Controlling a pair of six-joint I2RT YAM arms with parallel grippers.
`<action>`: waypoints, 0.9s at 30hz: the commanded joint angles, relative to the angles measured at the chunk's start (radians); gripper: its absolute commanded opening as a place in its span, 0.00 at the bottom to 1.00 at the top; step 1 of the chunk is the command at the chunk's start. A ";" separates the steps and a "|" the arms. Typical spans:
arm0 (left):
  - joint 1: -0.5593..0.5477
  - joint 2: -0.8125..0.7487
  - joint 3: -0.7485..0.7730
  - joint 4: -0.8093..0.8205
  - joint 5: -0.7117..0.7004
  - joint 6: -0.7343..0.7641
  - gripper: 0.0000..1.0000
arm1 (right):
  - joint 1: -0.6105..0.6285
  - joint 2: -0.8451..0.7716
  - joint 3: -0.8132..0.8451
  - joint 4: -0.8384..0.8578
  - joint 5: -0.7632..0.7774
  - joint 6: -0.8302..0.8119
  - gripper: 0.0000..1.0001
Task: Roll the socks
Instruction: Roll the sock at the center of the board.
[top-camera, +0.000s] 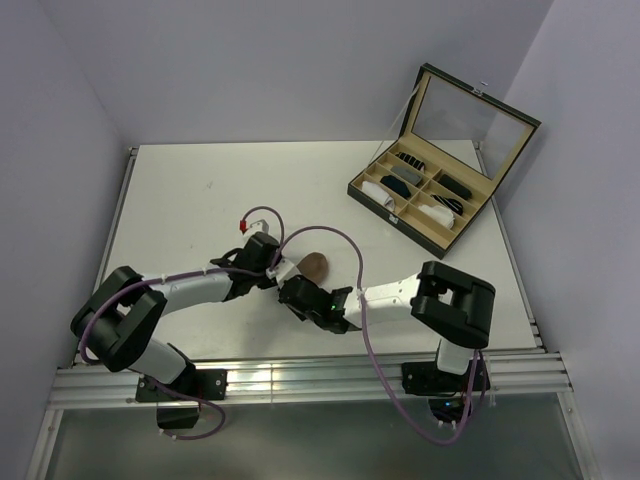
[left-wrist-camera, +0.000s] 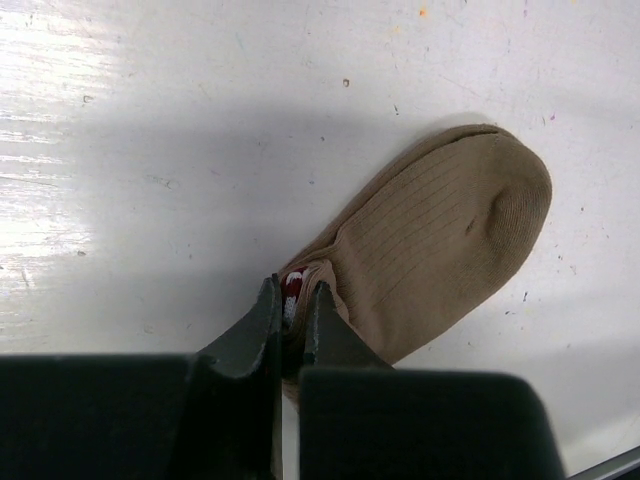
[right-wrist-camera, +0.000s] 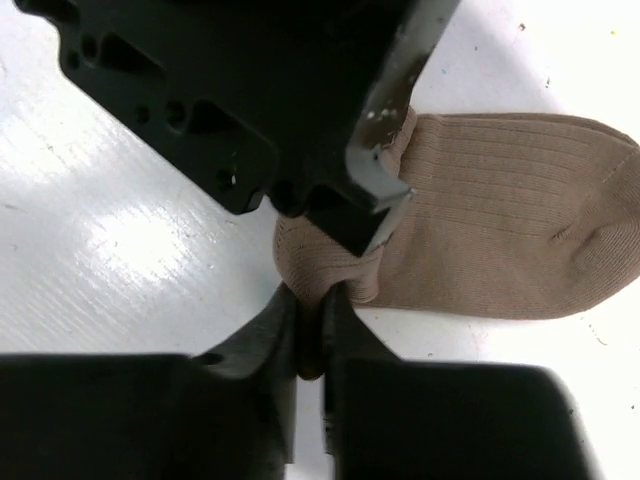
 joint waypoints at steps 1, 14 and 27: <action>-0.017 0.022 0.016 -0.059 0.033 0.035 0.03 | -0.006 0.014 -0.005 -0.026 -0.084 0.041 0.01; 0.019 -0.171 -0.054 -0.080 -0.124 -0.097 0.63 | -0.196 -0.055 -0.053 -0.015 -0.535 0.212 0.00; 0.027 -0.302 -0.180 0.012 -0.064 -0.166 0.69 | -0.428 0.137 -0.050 0.201 -1.104 0.428 0.00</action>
